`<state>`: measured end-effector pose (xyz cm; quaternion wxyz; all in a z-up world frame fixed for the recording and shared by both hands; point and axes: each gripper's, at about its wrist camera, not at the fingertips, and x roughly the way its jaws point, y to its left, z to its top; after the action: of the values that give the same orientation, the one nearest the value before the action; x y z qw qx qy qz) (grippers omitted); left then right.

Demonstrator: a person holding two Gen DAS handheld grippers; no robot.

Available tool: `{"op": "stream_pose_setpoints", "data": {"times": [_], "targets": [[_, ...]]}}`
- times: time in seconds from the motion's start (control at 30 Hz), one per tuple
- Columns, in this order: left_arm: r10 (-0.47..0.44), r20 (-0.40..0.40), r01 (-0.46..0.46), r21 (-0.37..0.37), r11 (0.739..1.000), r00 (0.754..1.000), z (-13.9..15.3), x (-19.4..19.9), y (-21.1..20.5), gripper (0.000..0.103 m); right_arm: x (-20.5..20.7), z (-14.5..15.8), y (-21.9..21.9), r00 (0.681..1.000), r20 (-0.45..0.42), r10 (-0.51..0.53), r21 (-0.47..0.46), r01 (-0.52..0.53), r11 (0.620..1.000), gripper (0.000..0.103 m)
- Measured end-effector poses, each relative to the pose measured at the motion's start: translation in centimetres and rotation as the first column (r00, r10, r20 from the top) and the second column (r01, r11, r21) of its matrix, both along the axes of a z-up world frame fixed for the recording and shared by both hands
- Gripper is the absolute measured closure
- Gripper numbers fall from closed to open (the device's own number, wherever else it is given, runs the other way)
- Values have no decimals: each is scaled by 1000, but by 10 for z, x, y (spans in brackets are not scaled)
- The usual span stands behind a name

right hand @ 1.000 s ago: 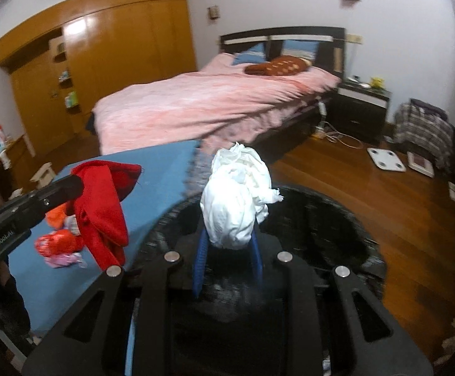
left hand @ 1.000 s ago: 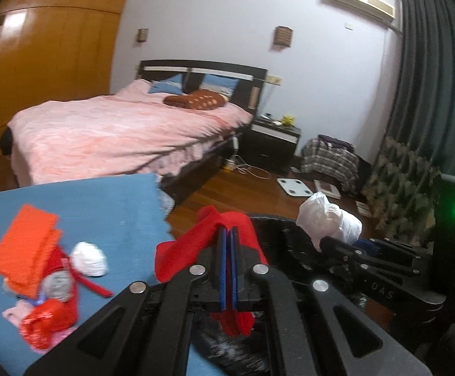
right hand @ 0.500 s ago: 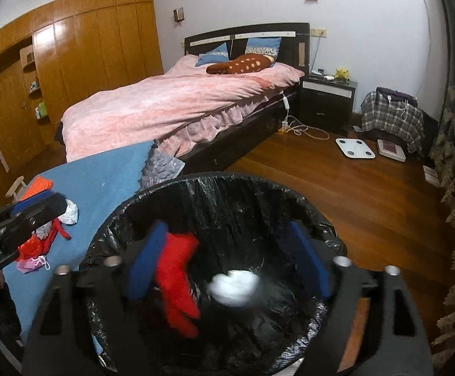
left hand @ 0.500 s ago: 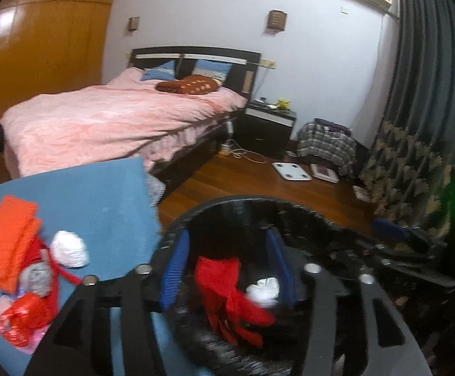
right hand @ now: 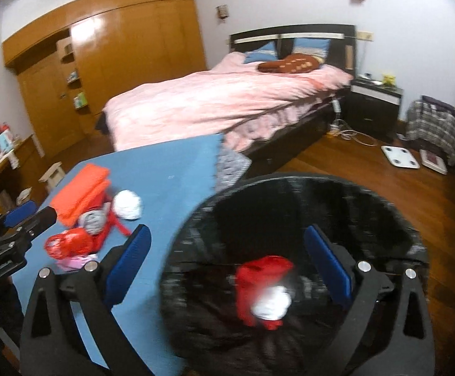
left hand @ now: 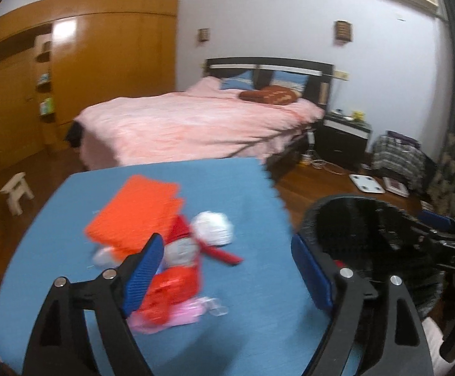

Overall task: Collect trash
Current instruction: 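Open both tools over the bin to drop the red cloth and tissue, then grasp the red plastic bag with the left tool while the right tool grasps the pink mask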

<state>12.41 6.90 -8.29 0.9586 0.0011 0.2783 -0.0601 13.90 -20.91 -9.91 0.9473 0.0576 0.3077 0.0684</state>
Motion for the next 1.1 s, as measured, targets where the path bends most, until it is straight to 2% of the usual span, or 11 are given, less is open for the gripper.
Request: {"op": "stream_pose_setpoints", "data": {"times": [0.2,0.5,0.8,1.1], "targets": [[108,-14,-107,30,994,994,-14,-8,52,21,11,-2,54,994,-5,112,8,-112,994,7],[189,-39,-187,39,981,981,-38,-13,98,21,23,-20,115,977,-29,212,-6,-212,977,7],[175,-61,-175,12,985,983,-53,-8,98,21,32,-41,142,974,-52,222,-41,-224,974,7],[85,-69,-86,-19,996,994,-60,6,70,27,38,-37,129,980,-46,196,-62,-199,978,7]]}}
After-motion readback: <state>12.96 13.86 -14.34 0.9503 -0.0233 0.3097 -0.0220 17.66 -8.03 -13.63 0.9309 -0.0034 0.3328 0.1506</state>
